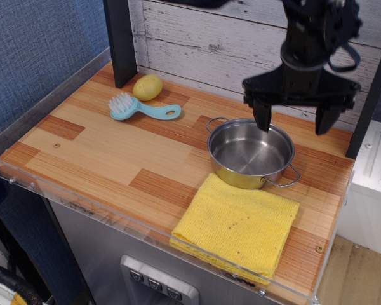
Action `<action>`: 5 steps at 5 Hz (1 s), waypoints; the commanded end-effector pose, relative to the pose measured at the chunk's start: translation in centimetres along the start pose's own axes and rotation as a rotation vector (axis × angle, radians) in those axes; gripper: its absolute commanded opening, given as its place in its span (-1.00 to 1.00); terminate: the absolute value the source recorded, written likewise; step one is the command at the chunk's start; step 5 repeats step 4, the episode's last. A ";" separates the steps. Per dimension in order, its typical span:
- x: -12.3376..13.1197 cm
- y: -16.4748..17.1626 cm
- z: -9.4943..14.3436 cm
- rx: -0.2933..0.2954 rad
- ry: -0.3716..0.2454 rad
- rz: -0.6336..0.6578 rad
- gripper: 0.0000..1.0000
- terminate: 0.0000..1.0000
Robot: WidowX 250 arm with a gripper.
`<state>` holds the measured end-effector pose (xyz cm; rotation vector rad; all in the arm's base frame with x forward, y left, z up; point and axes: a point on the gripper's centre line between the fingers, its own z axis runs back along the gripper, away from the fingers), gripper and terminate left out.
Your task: Place the pot on top of the towel.
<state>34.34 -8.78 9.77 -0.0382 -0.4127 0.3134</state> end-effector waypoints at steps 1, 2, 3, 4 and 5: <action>-0.6 2.9 10.1 -0.072 -0.134 0.062 1.00 -1.00; -0.9 4.4 12.5 -0.072 -0.152 0.062 1.00 -1.00; -0.9 4.4 12.5 -0.072 -0.152 0.062 1.00 -1.00; -0.9 4.4 12.5 -0.072 -0.152 0.062 1.00 1.00; -0.9 4.4 12.5 -0.072 -0.152 0.062 1.00 1.00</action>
